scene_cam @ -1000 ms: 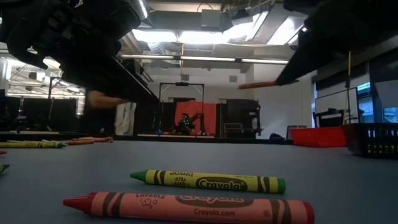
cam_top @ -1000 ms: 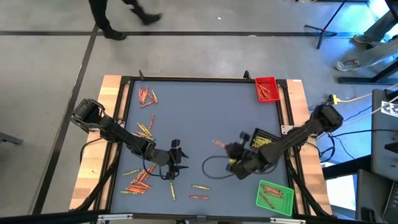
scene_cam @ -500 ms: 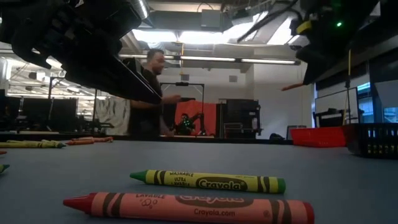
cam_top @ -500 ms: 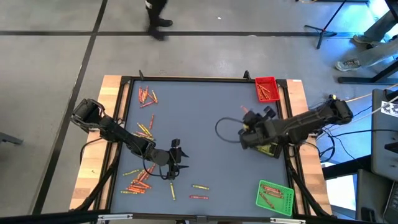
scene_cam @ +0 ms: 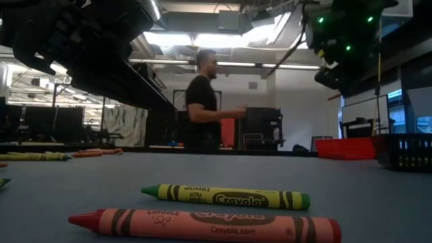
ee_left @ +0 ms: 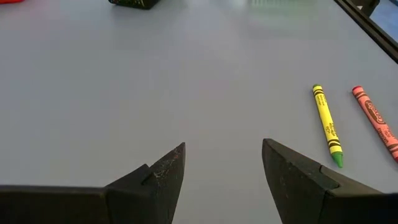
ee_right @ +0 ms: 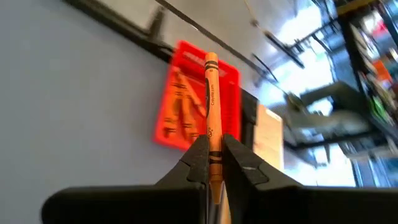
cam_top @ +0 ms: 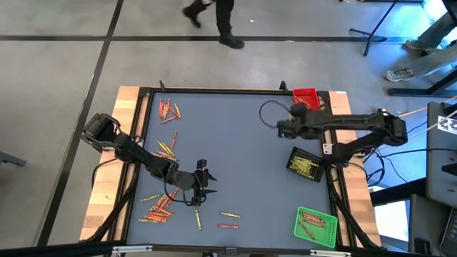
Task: Sort crayons
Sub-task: Put the orange crayon into the red basket
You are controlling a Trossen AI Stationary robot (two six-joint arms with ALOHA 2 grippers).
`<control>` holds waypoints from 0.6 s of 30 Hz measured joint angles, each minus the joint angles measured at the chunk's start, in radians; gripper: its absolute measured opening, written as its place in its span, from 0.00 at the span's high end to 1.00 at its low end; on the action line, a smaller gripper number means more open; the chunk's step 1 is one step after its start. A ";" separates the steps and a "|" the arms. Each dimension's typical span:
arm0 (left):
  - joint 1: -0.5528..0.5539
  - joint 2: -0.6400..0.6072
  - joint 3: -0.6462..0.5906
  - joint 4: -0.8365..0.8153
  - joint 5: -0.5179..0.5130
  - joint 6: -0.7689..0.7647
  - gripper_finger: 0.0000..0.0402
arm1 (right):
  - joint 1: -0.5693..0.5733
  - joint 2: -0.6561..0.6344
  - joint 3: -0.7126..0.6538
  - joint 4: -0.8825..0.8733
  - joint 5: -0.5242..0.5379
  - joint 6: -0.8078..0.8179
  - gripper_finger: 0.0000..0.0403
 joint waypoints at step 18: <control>0.000 0.000 0.000 0.000 0.000 0.000 0.51 | -0.373 0.000 -0.199 0.498 -0.163 -0.312 0.94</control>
